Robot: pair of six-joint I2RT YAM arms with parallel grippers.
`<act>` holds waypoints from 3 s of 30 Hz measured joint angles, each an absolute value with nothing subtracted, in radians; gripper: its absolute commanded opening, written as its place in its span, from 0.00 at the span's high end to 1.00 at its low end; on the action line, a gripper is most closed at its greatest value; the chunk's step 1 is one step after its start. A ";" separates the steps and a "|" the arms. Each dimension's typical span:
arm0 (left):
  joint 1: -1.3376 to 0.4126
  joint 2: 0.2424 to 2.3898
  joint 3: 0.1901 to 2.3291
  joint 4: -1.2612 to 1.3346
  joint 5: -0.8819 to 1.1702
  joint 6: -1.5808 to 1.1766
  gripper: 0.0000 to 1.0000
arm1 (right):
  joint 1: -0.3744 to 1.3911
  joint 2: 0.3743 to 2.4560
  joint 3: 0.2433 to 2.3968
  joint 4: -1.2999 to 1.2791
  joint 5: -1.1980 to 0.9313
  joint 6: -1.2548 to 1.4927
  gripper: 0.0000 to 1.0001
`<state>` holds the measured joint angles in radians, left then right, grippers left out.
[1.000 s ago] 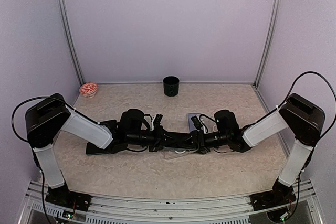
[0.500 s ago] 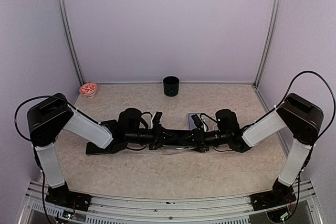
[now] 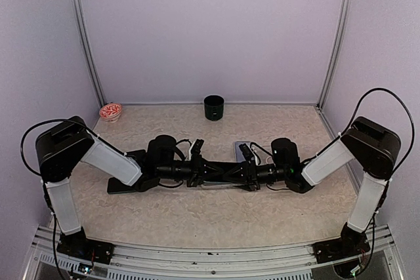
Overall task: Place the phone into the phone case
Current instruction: Install the phone on the phone case.
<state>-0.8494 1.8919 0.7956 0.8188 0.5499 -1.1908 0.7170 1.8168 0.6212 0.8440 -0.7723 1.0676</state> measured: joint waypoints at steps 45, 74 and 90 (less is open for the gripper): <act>-0.845 1.739 0.903 0.424 0.439 -1.023 0.55 | 0.720 1.943 0.542 1.433 -0.809 1.351 0.80; -0.844 1.608 0.990 0.111 0.305 -0.855 0.29 | 0.690 1.946 0.506 1.541 -0.799 1.404 0.97; -0.772 1.543 0.871 0.157 0.287 -0.834 0.27 | 0.678 1.876 0.505 1.463 -0.869 1.297 0.98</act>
<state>-0.7723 1.5429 0.8707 0.1574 0.2871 -0.8345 0.6777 1.8763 0.5049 1.4631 -0.8688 1.2972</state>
